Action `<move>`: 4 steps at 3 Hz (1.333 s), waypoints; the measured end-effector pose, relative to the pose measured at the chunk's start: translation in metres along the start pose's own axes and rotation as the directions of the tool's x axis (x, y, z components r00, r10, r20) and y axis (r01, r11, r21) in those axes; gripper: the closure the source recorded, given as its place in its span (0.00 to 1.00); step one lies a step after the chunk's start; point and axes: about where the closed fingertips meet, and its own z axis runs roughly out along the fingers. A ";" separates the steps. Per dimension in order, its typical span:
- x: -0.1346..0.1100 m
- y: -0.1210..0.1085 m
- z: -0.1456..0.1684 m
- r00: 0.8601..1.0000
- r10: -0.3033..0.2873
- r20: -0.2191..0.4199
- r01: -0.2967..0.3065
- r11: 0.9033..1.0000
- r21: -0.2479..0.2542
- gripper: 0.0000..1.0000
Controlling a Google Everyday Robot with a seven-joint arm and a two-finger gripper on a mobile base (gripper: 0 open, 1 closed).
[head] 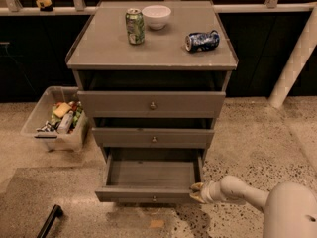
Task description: Open bottom drawer
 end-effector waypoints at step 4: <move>-0.035 -0.016 -0.003 0.996 -0.048 0.070 0.051 0.998 -0.037 1.00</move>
Offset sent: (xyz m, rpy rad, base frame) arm 0.2246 0.0782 0.1974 -0.0710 -0.2150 0.1381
